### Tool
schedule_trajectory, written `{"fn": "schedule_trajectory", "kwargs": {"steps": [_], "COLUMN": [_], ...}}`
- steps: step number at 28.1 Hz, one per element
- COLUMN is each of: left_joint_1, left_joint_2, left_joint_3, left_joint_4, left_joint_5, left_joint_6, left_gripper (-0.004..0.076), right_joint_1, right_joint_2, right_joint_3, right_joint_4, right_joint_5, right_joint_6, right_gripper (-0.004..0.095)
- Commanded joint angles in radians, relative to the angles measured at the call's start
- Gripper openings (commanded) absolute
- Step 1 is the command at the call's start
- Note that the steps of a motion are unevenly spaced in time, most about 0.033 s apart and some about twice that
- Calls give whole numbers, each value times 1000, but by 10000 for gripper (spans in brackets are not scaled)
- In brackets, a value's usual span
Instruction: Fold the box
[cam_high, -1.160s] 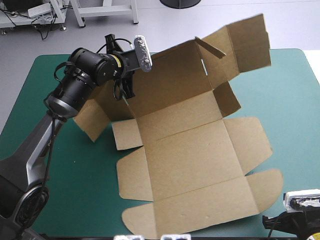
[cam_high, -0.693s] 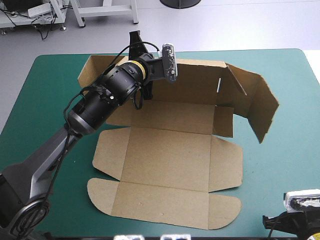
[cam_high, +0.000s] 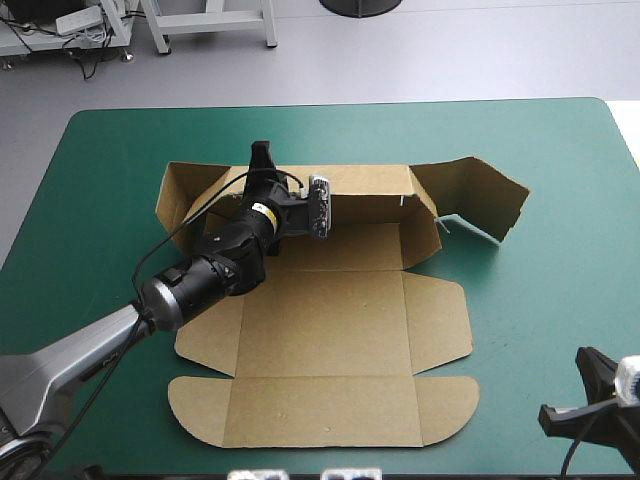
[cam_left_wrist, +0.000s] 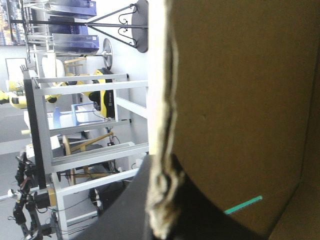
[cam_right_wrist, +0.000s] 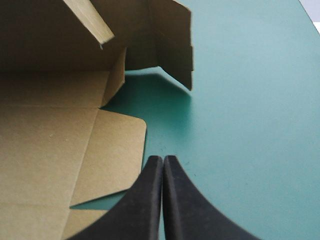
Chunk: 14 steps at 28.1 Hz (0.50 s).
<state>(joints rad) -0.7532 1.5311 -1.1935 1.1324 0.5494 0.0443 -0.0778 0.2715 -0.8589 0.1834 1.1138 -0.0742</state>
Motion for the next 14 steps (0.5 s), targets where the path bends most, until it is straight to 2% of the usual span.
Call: {"fn": "schedule_trajectory", "kwargs": {"steps": [1, 4, 9, 14], "left_joint_1": [-5, -5, -5, -5], "left_joint_2": [-47, -47, -47, -44], "left_joint_3": [50, 104, 139, 143], "left_joint_4": [139, 244, 483, 527], "left_joint_5": [-29, -32, -25, -25], "left_joint_6": [-118, -221, -455, -505], "left_gripper": [-10, -10, -10, -10], "right_joint_1": [3, 3, 3, 3], "right_joint_2": [116, 254, 510, 777], "right_joint_3": [-107, -220, -423, -622], "right_joint_4": [67, 110, 236, 316], "right_joint_5": [-113, -145, -138, -129], "right_joint_6": [-7, -35, -121, -171], "right_gripper": [-5, -5, -5, -5]}}
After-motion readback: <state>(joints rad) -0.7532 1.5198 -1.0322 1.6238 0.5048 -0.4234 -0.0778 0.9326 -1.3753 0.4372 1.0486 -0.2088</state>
